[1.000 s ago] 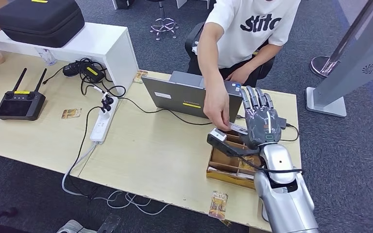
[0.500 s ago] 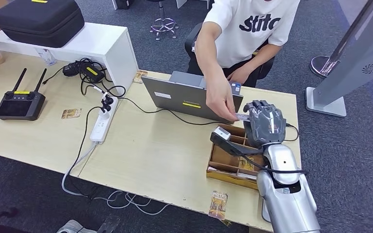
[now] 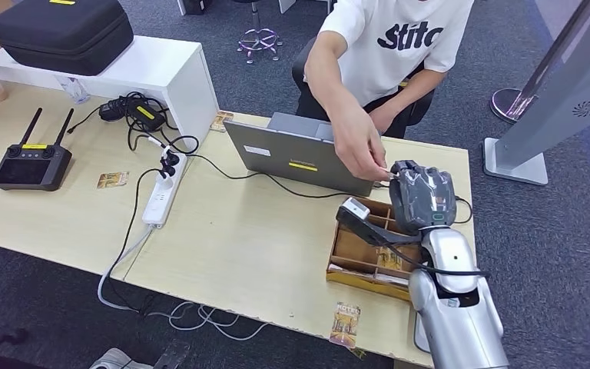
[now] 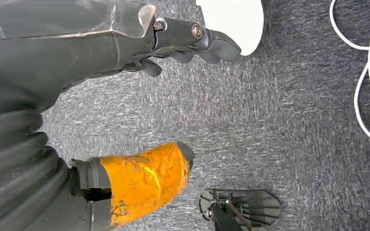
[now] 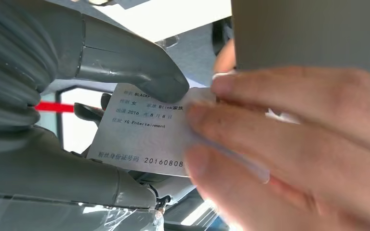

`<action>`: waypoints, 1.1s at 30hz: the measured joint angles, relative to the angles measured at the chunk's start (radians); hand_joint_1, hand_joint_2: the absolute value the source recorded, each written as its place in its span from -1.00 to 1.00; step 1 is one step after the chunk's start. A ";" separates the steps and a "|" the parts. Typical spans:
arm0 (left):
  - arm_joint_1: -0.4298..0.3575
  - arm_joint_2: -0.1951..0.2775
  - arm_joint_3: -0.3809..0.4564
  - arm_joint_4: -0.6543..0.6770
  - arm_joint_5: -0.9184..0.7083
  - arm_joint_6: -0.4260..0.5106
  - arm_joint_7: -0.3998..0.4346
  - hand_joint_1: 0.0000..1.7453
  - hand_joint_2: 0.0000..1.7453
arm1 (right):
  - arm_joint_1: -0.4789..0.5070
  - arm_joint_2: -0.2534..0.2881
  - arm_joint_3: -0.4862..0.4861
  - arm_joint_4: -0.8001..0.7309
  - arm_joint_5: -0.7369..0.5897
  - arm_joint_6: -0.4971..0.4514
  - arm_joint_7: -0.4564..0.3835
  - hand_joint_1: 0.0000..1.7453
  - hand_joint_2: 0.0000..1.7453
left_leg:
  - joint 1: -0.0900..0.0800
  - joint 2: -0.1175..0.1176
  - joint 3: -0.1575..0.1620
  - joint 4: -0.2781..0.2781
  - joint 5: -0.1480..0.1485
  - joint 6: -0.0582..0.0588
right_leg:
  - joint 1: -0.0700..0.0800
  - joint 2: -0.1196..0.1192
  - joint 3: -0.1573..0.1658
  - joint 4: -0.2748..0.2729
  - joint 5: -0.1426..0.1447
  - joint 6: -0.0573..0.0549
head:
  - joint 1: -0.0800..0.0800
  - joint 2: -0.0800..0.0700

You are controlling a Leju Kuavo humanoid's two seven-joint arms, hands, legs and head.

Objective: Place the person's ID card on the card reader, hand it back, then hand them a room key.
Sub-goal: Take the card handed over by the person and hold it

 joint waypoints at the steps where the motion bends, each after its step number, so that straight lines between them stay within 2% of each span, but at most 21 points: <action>1: 0.000 -0.001 0.002 0.000 0.001 0.001 0.000 -1.00 1.00 | 0.014 0.002 -0.004 -0.024 -0.024 -0.007 -0.014 1.00 1.00 | 0.000 0.000 0.000 0.000 0.000 0.000 | 0.000 0.000 0.000 0.000 0.000 0.000 | 0.000 0.000; 4: 0.001 -0.006 0.017 0.000 0.010 0.007 0.000 -1.00 1.00 | 0.101 0.007 -0.012 -0.150 -0.121 -0.029 -0.065 1.00 1.00 | 0.000 -0.001 0.000 0.000 -0.001 0.000 | 0.000 -0.001 0.000 0.000 -0.001 0.000 | 0.000 0.000; 10: 0.006 -0.020 0.065 0.000 0.043 0.021 -0.001 -1.00 1.00 | 0.385 0.005 -0.047 -0.448 -0.281 -0.088 -0.164 1.00 1.00 | -0.001 -0.001 0.000 0.000 -0.005 0.001 | 0.000 -0.001 0.000 -0.001 -0.004 0.001 | 0.000 0.000; 14: 0.007 -0.030 0.102 -0.002 0.062 0.027 -0.002 -1.00 1.00 | 0.557 -0.002 -0.134 -0.564 -0.374 -0.112 -0.236 1.00 1.00 | -0.001 -0.001 0.000 0.000 -0.007 0.002 | 0.000 -0.001 0.001 -0.001 -0.005 0.001 | 0.000 0.000; 18: 0.009 -0.036 0.136 -0.006 0.077 0.032 -0.002 -1.00 1.00 | 0.682 -0.003 -0.260 -0.627 -0.426 -0.077 -0.309 1.00 1.00 | -0.001 -0.001 0.000 0.000 -0.007 0.002 | 0.000 -0.001 0.001 -0.001 -0.006 0.002 | 0.000 0.000; 22: 0.009 -0.038 0.158 -0.012 0.083 0.033 -0.002 -1.00 1.00 | 0.754 -0.003 -0.349 -0.652 -0.396 -0.045 -0.331 1.00 1.00 | -0.001 -0.001 0.000 0.000 -0.007 0.002 | 0.000 -0.001 0.001 -0.001 -0.006 0.002 | 0.000 0.000; 25: 0.009 -0.038 0.171 -0.015 0.083 0.034 -0.002 -1.00 1.00 | 0.785 -0.009 -0.378 -0.656 -0.306 -0.028 -0.311 1.00 1.00 | -0.001 0.000 0.001 0.000 -0.007 0.002 | 0.000 -0.001 0.001 -0.001 -0.006 0.002 | 0.000 0.000; 29: 0.008 -0.038 0.181 -0.018 0.079 0.034 -0.002 -1.00 1.00 | 0.810 -0.038 -0.376 -0.635 -0.136 -0.028 -0.246 1.00 1.00 | -0.001 0.000 0.001 0.000 -0.007 0.002 | 0.000 -0.001 0.001 -0.001 -0.006 0.002 | 0.000 0.000; 33: 0.005 -0.038 0.189 -0.018 0.069 0.035 -0.004 -1.00 1.00 | 0.814 -0.099 -0.308 -0.566 -0.026 -0.031 -0.142 1.00 1.00 | -0.001 0.000 0.001 0.000 -0.007 0.002 | 0.000 0.000 0.002 -0.001 -0.006 0.002 | 0.000 0.000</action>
